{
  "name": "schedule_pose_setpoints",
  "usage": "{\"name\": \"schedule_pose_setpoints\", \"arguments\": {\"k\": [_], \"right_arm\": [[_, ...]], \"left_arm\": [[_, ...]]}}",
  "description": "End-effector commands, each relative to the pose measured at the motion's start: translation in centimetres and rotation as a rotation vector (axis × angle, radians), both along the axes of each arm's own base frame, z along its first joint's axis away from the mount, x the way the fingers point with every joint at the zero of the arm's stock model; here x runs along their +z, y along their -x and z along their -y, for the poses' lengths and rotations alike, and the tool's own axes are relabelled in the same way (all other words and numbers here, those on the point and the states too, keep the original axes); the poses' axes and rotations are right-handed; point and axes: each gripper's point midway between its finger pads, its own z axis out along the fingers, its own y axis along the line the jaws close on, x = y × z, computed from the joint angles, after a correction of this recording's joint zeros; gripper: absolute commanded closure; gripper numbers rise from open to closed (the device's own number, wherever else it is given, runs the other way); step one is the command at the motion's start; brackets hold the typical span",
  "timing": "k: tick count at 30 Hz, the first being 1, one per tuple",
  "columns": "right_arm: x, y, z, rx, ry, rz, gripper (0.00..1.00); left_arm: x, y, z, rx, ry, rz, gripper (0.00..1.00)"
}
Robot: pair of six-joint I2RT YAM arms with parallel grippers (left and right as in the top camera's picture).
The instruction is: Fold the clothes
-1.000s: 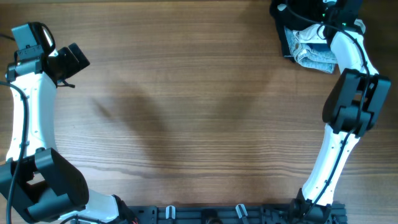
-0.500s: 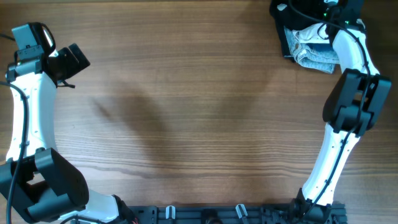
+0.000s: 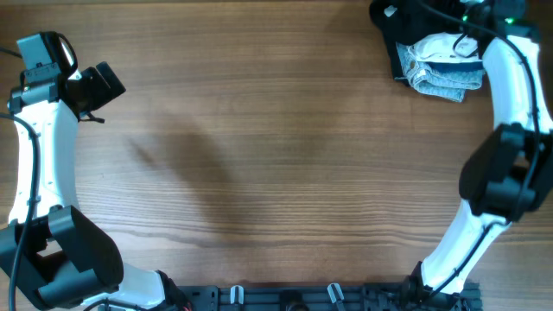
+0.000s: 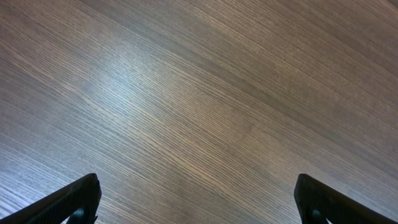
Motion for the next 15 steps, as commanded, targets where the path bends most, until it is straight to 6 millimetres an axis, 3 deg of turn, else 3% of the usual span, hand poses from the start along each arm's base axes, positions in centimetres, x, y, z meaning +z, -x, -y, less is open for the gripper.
{"name": "schedule_pose_setpoints", "arguments": {"k": [1,5,8,11,15], "right_arm": [[8.6,2.8,-1.8,0.047,0.023,0.128,0.0],[14.7,6.9,-5.5,0.138,-0.001,0.195,0.0],[19.0,12.2,-9.1,0.209,-0.021,0.212,0.0],[21.7,17.9,-12.8,0.267,-0.103,0.193,0.0],[24.2,24.0,-15.5,0.276,-0.207,0.177,0.0]], "left_arm": [[-0.3,-0.3,0.1,-0.014,0.008,-0.003,0.0],[-0.3,-0.3,0.1,-0.014,0.008,-0.003,0.0],[-0.2,-0.3,0.1,-0.014,0.007,-0.003,0.0],[-0.2,-0.3,0.1,-0.014,0.007,-0.003,0.0],[-0.3,-0.3,0.1,-0.014,0.007,-0.003,0.0]]}}
